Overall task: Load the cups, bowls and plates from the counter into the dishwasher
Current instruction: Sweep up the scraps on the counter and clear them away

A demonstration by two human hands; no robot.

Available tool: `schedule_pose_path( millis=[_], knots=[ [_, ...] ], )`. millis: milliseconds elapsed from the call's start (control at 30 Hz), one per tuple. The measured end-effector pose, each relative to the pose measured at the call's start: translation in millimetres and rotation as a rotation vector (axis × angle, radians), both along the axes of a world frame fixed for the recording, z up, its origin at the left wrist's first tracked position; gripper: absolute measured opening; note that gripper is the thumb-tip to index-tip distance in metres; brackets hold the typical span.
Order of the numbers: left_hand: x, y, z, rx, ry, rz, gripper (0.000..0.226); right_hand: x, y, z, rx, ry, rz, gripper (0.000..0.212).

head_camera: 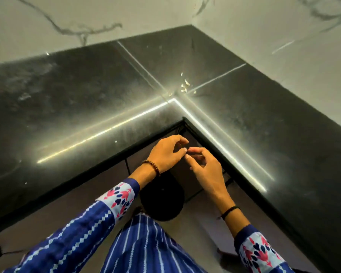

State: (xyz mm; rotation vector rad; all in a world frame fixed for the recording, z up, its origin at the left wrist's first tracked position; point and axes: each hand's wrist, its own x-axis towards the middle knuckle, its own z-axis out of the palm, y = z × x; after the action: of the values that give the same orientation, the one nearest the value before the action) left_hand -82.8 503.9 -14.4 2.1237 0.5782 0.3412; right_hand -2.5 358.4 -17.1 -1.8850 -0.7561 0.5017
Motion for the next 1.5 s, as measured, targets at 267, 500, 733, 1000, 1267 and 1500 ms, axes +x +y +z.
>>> schedule_pose_path(
  millis=[267, 500, 733, 1000, 1267, 1500],
  knots=[
    [32, 38, 14, 0.253, 0.146, -0.040, 0.053, 48, 40, 30, 0.010, -0.096, 0.013, 0.021],
    [43, 71, -9, 0.404, 0.319, -0.088, 0.063, 87, 75, 9, -0.174, -0.294, 0.068, 0.040],
    [66, 112, -26, 0.618, 0.332, -0.059, 0.066, 93, 117, -8, -0.696, -0.519, 0.165, 0.072],
    [99, 162, -25, 0.607, 0.330, -0.164, 0.056, 128, 181, -13, -0.715, -0.588, 0.228, 0.072],
    [112, 206, -17, 0.066, 0.052, -0.242, 0.064, 136, 193, -11, -0.575, -0.520, 0.224, 0.067],
    [104, 233, -16, -0.403, -0.064, -0.117, 0.060, 124, 186, -11, -0.637, -0.790, 0.468, 0.057]
  ],
)
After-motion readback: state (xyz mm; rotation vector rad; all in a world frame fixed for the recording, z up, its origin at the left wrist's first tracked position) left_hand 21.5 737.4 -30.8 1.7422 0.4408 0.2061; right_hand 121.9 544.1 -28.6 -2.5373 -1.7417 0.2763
